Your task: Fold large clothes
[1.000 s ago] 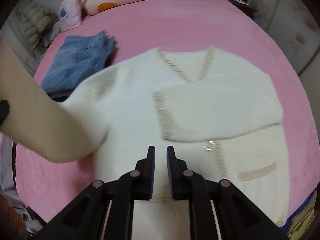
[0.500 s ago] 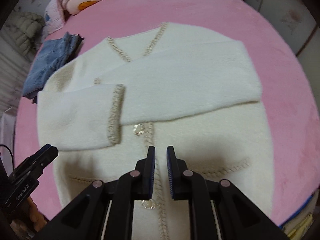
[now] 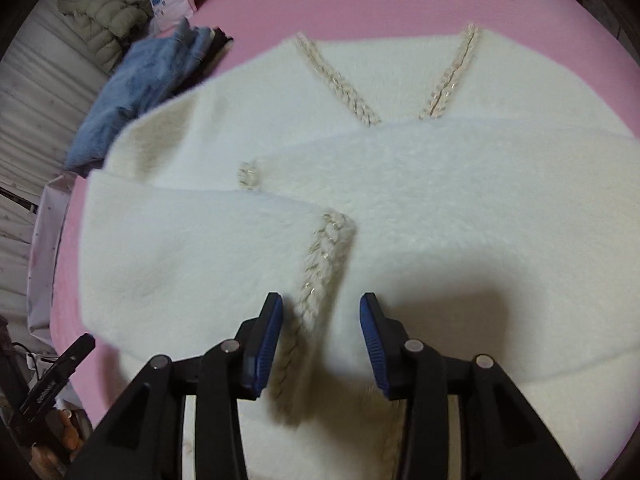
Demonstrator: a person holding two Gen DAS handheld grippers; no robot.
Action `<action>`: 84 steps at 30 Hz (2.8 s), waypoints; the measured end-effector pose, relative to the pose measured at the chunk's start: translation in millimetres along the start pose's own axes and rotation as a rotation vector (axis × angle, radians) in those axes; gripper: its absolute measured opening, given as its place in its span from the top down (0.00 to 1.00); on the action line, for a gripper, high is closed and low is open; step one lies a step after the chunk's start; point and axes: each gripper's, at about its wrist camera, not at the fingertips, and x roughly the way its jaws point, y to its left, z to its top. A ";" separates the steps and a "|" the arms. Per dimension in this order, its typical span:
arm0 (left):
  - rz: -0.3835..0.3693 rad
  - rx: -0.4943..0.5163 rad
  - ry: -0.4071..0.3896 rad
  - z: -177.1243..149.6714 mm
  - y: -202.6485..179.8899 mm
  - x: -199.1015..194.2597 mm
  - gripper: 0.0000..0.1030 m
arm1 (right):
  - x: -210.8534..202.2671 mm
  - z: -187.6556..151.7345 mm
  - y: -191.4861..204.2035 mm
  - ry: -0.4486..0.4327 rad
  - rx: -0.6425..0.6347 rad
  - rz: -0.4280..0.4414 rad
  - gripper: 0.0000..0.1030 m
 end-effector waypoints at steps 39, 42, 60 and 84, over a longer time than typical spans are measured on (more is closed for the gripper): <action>-0.096 0.239 -0.012 34.9 -84.8 -3.8 0.49 | -78.3 18.2 -105.3 -0.180 0.152 -0.328 0.79; -0.094 0.232 -0.100 55.0 -81.8 -18.9 0.30 | -87.0 12.0 -104.4 -0.194 0.141 -0.343 0.79; -0.094 0.222 -0.086 173.4 -109.8 87.7 0.79 | -78.0 -9.7 -97.8 -0.226 0.090 -0.399 0.79; -0.227 0.345 -0.165 177.3 -146.7 63.4 0.91 | -71.1 4.8 -45.7 -0.278 -0.011 -0.336 0.79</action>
